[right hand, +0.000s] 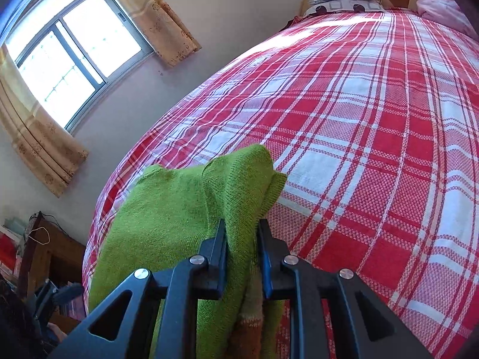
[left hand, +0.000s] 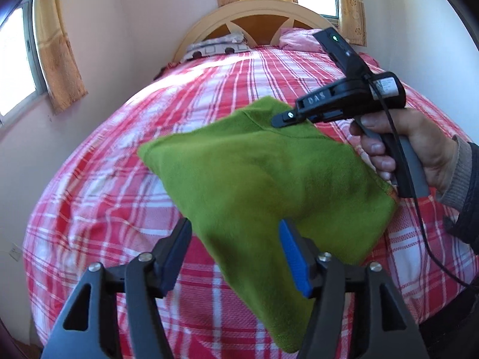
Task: Fold small clothes
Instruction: 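Fold the sweater over with both grippers and release it onto the bed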
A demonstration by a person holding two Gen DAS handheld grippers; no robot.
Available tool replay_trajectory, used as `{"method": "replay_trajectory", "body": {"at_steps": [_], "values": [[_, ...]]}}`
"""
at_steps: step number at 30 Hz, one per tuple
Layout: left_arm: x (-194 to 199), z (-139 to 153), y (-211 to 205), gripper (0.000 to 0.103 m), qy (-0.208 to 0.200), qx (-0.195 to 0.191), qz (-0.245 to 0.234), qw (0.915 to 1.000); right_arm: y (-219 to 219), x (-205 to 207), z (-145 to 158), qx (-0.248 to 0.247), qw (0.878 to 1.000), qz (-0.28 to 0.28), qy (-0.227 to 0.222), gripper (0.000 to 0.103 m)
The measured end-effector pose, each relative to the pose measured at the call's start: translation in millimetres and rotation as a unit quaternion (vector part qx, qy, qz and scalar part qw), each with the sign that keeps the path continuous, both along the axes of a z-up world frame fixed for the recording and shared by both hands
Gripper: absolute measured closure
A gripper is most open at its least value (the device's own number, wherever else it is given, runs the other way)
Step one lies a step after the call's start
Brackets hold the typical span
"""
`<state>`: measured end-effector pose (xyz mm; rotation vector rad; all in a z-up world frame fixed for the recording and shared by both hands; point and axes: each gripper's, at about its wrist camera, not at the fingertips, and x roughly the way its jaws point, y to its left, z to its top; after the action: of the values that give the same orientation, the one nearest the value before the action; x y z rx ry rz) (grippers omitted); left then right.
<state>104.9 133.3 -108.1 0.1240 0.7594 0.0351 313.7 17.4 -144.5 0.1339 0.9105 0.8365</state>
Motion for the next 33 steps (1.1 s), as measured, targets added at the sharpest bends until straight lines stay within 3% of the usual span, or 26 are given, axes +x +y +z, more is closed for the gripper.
{"method": "replay_trajectory", "body": {"at_steps": [2, 5, 8, 11, 12, 15, 18, 19, 21, 22, 25, 26, 28, 33], "values": [[-2.9, 9.4, 6.0, 0.023, -0.010, -0.005, 0.004, 0.9999, -13.2, -14.5, 12.8, 0.014, 1.000, -0.001, -0.013, 0.071], [-0.6, 18.4, 15.5, 0.008, -0.044, 0.007, 0.035, 0.9984, -32.5, -50.0, 31.3, 0.037, 0.998, 0.030, -0.028, 0.071], [18.5, 10.3, 28.8, 0.007, -0.048, 0.029, 0.076, 0.9955, -42.9, -76.5, 24.0, 0.015, 0.999, 0.042, -0.016, 0.071], [39.4, -2.0, 41.1, 0.007, -0.054, 0.024, 0.102, 0.9931, -39.6, -87.7, 2.7, -0.005, 0.999, 0.051, 0.008, 0.072], [44.6, -6.9, 43.9, 0.007, -0.051, 0.023, 0.108, 0.9926, -38.1, -91.2, 0.1, -0.016, 0.999, 0.047, -0.001, 0.089], [50.9, -13.4, 47.0, 0.007, -0.042, 0.006, 0.123, 0.9915, -43.0, -108.3, 17.1, -0.009, 0.998, 0.043, -0.043, 0.090], [46.1, -10.1, 37.6, 0.007, -0.051, 0.028, 0.109, 0.9923, -49.4, -113.7, 24.4, -0.037, 0.997, 0.026, -0.063, 0.090], [47.0, -11.9, 34.1, 0.003, -0.050, 0.045, 0.106, 0.9920, -48.4, -109.9, 19.0, -0.049, 0.997, 0.022, -0.059, 0.090], [52.6, -20.2, 33.0, 0.000, -0.041, 0.054, 0.105, 0.9922, -44.2, -96.2, -11.4, -0.070, 0.997, 0.030, -0.002, 0.089], [55.8, -25.9, 33.7, 0.000, -0.031, 0.053, 0.104, 0.9926, -49.2, -92.0, -21.9, -0.052, 0.998, 0.023, 0.009, 0.089], [53.7, -31.8, 35.7, 0.000, -0.042, 0.038, 0.109, 0.9924, -68.8, -85.0, -33.0, 0.004, 0.999, -0.004, 0.041, 0.073], [52.5, -32.2, 36.1, 0.000, -0.044, 0.038, 0.109, 0.9923, -74.2, -83.3, -36.0, 0.011, 0.998, -0.015, 0.052, 0.059], [50.6, -29.9, 35.4, 0.000, -0.045, 0.036, 0.111, 0.9922, -80.3, -86.9, -31.6, 0.019, 0.998, -0.025, 0.052, 0.059], [35.2, -13.8, 29.4, 0.000, -0.040, 0.024, 0.106, 0.9933, -81.5, -112.3, -1.5, -0.007, 0.999, -0.044, -0.011, 0.057]]}}
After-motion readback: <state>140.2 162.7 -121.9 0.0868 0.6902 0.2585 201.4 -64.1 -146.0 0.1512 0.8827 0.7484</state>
